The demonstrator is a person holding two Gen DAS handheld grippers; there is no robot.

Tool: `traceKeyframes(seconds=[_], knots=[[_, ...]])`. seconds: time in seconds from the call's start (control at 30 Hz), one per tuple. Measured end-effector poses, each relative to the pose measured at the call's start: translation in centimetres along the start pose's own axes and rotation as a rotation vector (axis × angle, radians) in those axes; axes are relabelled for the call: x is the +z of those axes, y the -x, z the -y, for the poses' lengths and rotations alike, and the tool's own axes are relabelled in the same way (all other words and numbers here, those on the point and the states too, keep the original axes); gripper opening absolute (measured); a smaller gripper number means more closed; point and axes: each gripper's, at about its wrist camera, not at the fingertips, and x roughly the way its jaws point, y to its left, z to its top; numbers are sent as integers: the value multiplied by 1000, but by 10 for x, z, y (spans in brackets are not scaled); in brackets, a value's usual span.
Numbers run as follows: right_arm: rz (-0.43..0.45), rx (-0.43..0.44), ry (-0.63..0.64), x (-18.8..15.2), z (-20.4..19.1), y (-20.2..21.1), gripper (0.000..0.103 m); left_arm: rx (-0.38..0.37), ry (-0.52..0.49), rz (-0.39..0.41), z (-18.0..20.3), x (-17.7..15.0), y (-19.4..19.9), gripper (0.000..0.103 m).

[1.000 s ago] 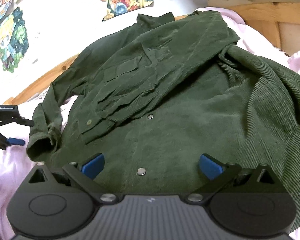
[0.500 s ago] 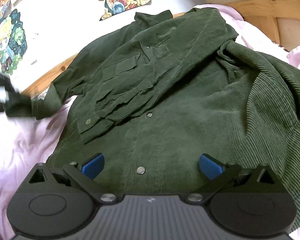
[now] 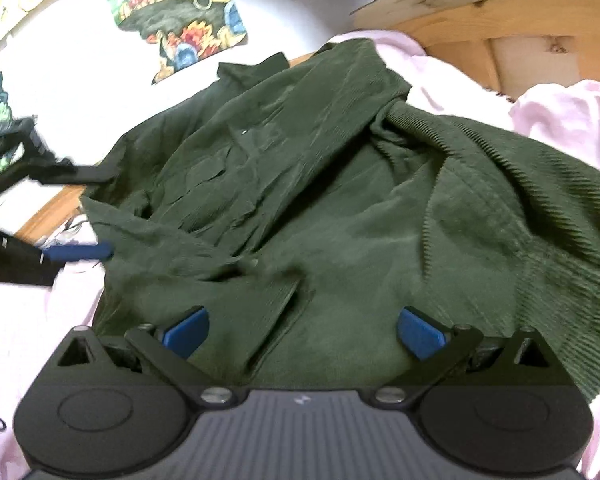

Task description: Fold large clothes

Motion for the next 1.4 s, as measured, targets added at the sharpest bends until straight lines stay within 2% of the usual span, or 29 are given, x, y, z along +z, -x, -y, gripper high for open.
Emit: traceKeyframes(seconds=[0.1, 0.17, 0.33, 0.43, 0.5, 0.53, 0.63, 0.7, 0.73, 0.77, 0.83, 0.87, 0.93, 1.0, 1.07, 1.13, 1.2, 1.23, 1.27, 1.33, 1.4], knots=[[54, -19, 11, 0, -1, 8, 103, 2, 25, 67, -23, -5, 10, 81], [70, 1, 31, 3, -1, 11, 103, 44, 15, 141, -40, -3, 20, 84], [63, 86, 261, 26, -31, -2, 102, 245, 2, 301, -92, 9, 50, 84], [8, 178, 369, 56, -64, -39, 93, 356, 25, 349, -115, 23, 56, 84], [-75, 263, 413, 76, -93, -79, 85, 366, 32, 374, -126, 34, 60, 84], [-86, 298, 438, 82, -107, -96, 79, 365, 42, 385, -131, 39, 63, 84], [-124, 339, 563, 92, -147, -145, 73, 321, 112, 440, -144, 46, 63, 84], [-205, 375, 592, 96, -162, -174, 49, 258, 218, 466, -161, 45, 63, 84], [-238, 395, 606, 99, -167, -182, 20, 234, 253, 473, -166, 46, 61, 83], [-243, 403, 623, 101, -169, -182, 9, 214, 283, 478, -171, 47, 60, 82], [-232, 439, 640, 106, -169, -169, 4, 196, 299, 491, -174, 51, 60, 80], [-199, 434, 638, 110, -166, -157, 4, 194, 297, 501, -174, 53, 61, 78], [-117, 391, 586, 122, -148, -129, 3, 190, 301, 521, -174, 53, 65, 77], [-67, 290, 530, 128, -122, -111, 3, 175, 312, 525, -176, 51, 67, 76], [-94, 165, 521, 132, -97, -116, 4, 169, 313, 518, -176, 49, 65, 76], [-176, 103, 522, 133, -83, -130, 9, 165, 305, 509, -174, 49, 60, 76], [-182, 134, 494, 143, -82, -132, 24, 159, 288, 487, -172, 51, 52, 76], [-159, 164, 502, 150, -85, -130, 51, 158, 280, 479, -171, 51, 48, 76], [-130, 196, 511, 158, -93, -130, 70, 152, 267, 472, -171, 52, 43, 76], [-96, 253, 521, 175, -114, -142, 73, 142, 247, 461, -172, 60, 34, 76], [-104, 277, 544, 191, -136, -161, 73, 136, 237, 464, -175, 72, 27, 76]])
